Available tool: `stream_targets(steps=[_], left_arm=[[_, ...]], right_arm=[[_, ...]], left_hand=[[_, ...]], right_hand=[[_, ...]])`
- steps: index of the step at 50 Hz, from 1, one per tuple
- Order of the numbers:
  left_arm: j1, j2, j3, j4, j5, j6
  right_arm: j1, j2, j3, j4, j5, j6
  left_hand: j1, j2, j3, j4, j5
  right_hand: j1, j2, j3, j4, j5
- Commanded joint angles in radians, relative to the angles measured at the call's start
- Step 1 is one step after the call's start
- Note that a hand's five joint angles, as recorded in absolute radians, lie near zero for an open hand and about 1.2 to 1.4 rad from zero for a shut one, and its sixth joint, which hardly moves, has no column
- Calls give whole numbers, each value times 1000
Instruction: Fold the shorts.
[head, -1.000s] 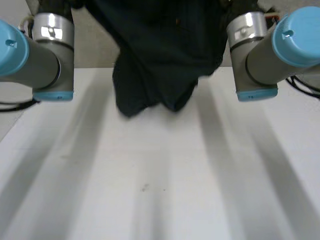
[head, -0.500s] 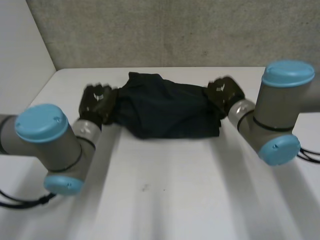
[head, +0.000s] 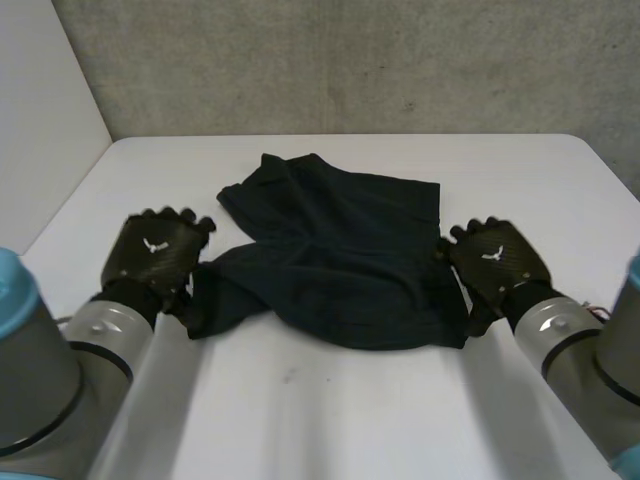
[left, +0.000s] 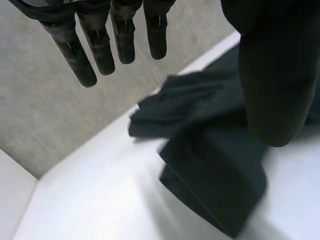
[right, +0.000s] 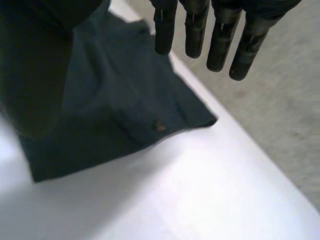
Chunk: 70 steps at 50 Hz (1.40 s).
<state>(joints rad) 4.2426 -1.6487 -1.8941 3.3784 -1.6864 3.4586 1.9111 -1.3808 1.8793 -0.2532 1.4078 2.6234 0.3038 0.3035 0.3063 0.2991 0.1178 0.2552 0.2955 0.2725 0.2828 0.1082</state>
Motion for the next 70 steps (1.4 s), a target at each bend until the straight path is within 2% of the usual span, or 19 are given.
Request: stream_targets(steps=[1,6,10,19,28,32,33,34,40,47,52,59,63,67,68,70], left_arm=[[46,41,32,-2,76,-6],[88,17,65,-54,197,-24],[138,-72,99,-123,243,-27],[163,-267,246,-137,255,-21],[154,-436,366,-142,254,-19],[146,-465,392,-142,254,-22],[145,-468,398,-143,254,-24],[143,-470,400,-143,254,-24],[126,-451,391,-145,257,-18],[100,-260,343,-171,257,-19],[73,-143,333,-177,254,-26],[28,-50,336,-189,249,-27],[25,-40,333,-197,244,-29],[17,-39,329,-198,243,-29],[17,-37,329,-198,241,-29],[17,-34,328,-200,241,-29]], right_arm=[[-9,-109,20,0,-3,139],[-6,-119,17,80,-4,251],[5,-104,21,134,-10,265],[17,40,21,91,2,201],[19,86,57,20,20,103],[19,92,58,5,36,104],[19,95,58,3,37,104],[19,97,60,2,39,106],[23,103,67,-26,40,112],[51,108,60,-81,43,196],[92,160,20,-84,40,311],[155,261,-25,-112,72,346],[163,322,-45,-187,151,328],[164,352,-60,-253,232,271],[161,344,-55,-279,252,239],[148,324,-48,-297,257,189]], left_hand=[[-2,-2,-5,2,9],[-2,-2,-5,2,9],[4,4,1,8,15],[150,151,148,155,162],[291,291,289,296,303],[569,570,567,574,581],[893,893,890,898,904],[1090,1091,1088,1095,1102],[1092,1093,1090,1097,1104],[1092,1093,1090,1097,1104],[1092,1093,1090,1097,1104],[1092,1093,1090,1097,1104],[1092,1093,1090,1097,1104],[1092,1093,1090,1097,1104],[1092,1093,1090,1097,1104],[1092,1093,1090,1097,1104]], right_hand=[[-3,-43,-20,-30,-30],[6,-34,-11,-22,-22],[18,-23,0,-10,-10],[41,1,24,14,14],[47,7,30,19,20],[50,10,33,22,22],[50,10,33,22,22],[50,10,33,22,22],[50,10,33,22,22],[50,10,33,22,22],[56,16,39,28,28],[91,51,74,63,63],[296,255,278,268,268],[1040,1000,1023,1013,1013],[1140,1100,1123,1112,1113],[1141,1101,1124,1114,1114]])
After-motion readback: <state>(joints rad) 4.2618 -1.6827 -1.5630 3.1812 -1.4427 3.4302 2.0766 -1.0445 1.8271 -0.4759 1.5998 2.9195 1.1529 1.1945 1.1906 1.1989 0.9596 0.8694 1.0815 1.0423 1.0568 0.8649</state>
